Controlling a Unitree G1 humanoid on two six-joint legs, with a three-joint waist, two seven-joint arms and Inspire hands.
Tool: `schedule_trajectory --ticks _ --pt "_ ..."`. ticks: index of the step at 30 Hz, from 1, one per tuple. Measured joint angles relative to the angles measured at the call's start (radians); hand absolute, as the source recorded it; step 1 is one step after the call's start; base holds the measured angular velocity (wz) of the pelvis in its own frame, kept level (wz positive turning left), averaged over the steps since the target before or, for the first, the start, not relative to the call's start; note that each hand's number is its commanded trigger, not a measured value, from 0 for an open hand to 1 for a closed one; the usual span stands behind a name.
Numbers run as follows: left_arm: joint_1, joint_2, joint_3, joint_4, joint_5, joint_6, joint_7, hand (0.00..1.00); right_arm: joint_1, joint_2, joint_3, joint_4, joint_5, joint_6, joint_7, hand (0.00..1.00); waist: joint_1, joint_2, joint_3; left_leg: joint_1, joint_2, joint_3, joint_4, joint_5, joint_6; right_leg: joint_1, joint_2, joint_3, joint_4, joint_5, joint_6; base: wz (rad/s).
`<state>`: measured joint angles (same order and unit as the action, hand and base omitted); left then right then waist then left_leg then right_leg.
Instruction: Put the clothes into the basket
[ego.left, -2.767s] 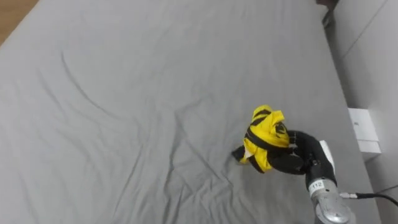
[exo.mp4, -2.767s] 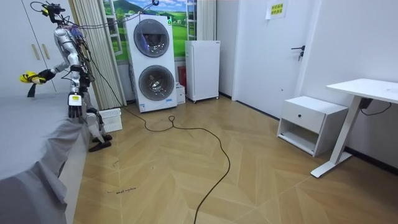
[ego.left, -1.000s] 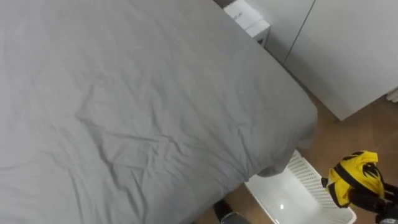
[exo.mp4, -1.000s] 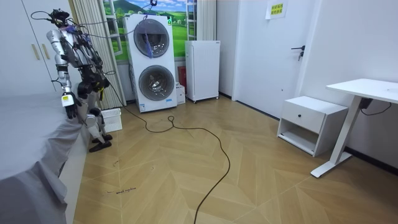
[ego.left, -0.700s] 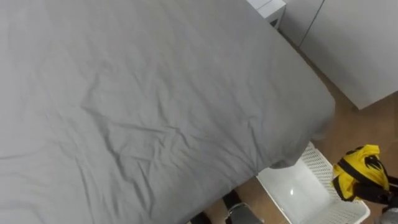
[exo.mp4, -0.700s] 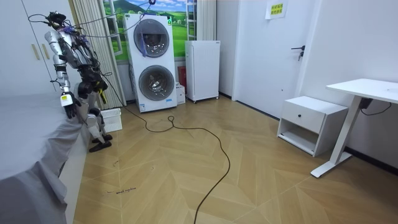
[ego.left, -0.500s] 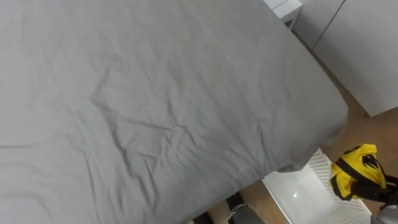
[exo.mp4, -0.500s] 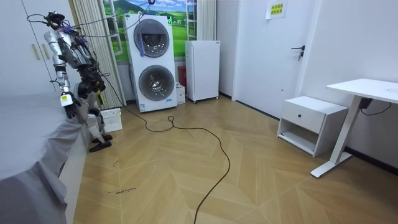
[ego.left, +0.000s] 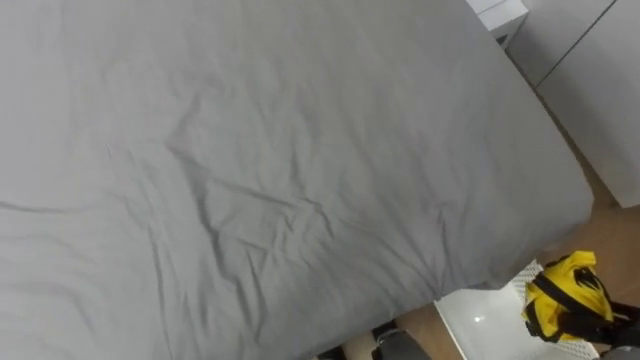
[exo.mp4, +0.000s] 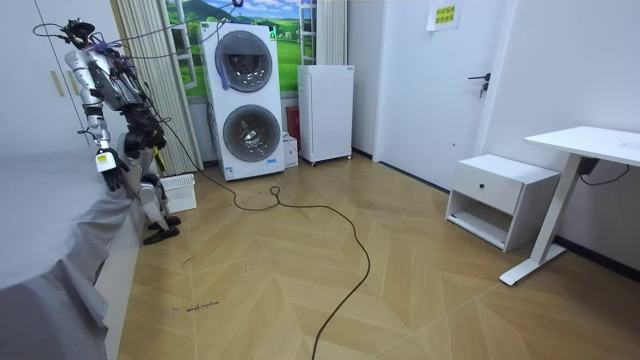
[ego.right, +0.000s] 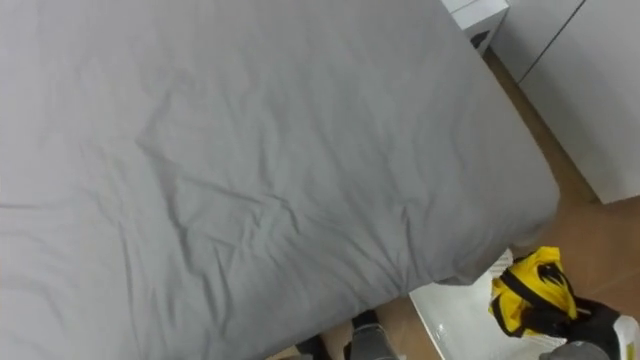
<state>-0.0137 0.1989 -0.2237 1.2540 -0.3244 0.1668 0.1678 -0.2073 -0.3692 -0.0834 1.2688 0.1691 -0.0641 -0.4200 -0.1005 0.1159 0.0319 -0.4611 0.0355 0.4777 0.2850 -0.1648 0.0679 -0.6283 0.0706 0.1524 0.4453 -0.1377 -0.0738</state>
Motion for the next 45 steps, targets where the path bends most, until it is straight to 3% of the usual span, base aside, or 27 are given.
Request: schedule_trajectory --ticks 4,18,33,38,41,45 --pt "-0.016 0.006 0.000 0.010 0.001 -0.006 0.000 0.00 0.002 0.010 0.007 0.000 0.011 0.000 0.011 0.00 0.016 -0.006 0.0052 -0.008 0.000 -0.022 0.008 0.000 0.000 0.001 -0.002 -0.009 -0.008 -0.002 -0.001 0.03" --pt "-0.019 0.012 -0.007 0.009 0.001 -0.016 0.000 0.00 0.020 0.035 0.043 0.008 0.021 -0.009 0.038 0.00 0.021 -0.006 0.0046 -0.005 0.000 -0.070 0.010 0.001 -0.001 0.038 -0.007 -0.040 -0.050 0.002 -0.002 0.07" --pt "-0.009 0.012 0.003 0.010 0.003 -0.017 -0.003 0.00 0.041 0.048 0.040 0.020 0.024 -0.005 0.069 0.00 0.024 -0.010 0.0036 0.068 -0.002 -0.083 0.003 0.001 -0.001 0.120 -0.006 -0.041 -0.067 0.002 0.007 0.02" --pt "0.044 0.026 0.026 -0.024 0.015 -0.017 -0.004 0.00 0.091 0.045 0.041 0.003 0.065 0.000 0.085 0.00 0.018 -0.034 -0.0064 0.154 -0.010 -0.106 -0.046 0.004 -0.006 0.213 -0.010 -0.067 -0.107 0.001 0.005 0.12" --pt "0.075 0.037 0.028 -0.040 0.057 -0.015 -0.004 0.00 0.133 0.052 0.056 -0.003 0.105 0.001 0.099 0.00 0.021 -0.049 -0.0153 0.224 -0.009 -0.134 -0.073 0.009 -0.014 0.307 -0.014 -0.108 -0.171 0.013 -0.005 0.25" --pt "0.113 0.037 0.076 -0.070 0.181 -0.014 0.004 0.00 0.169 0.096 0.063 -0.038 0.125 0.000 0.121 0.00 0.026 -0.072 -0.0228 0.302 -0.013 -0.181 -0.101 0.009 -0.020 0.422 -0.018 -0.158 -0.243 0.017 -0.007 0.41"
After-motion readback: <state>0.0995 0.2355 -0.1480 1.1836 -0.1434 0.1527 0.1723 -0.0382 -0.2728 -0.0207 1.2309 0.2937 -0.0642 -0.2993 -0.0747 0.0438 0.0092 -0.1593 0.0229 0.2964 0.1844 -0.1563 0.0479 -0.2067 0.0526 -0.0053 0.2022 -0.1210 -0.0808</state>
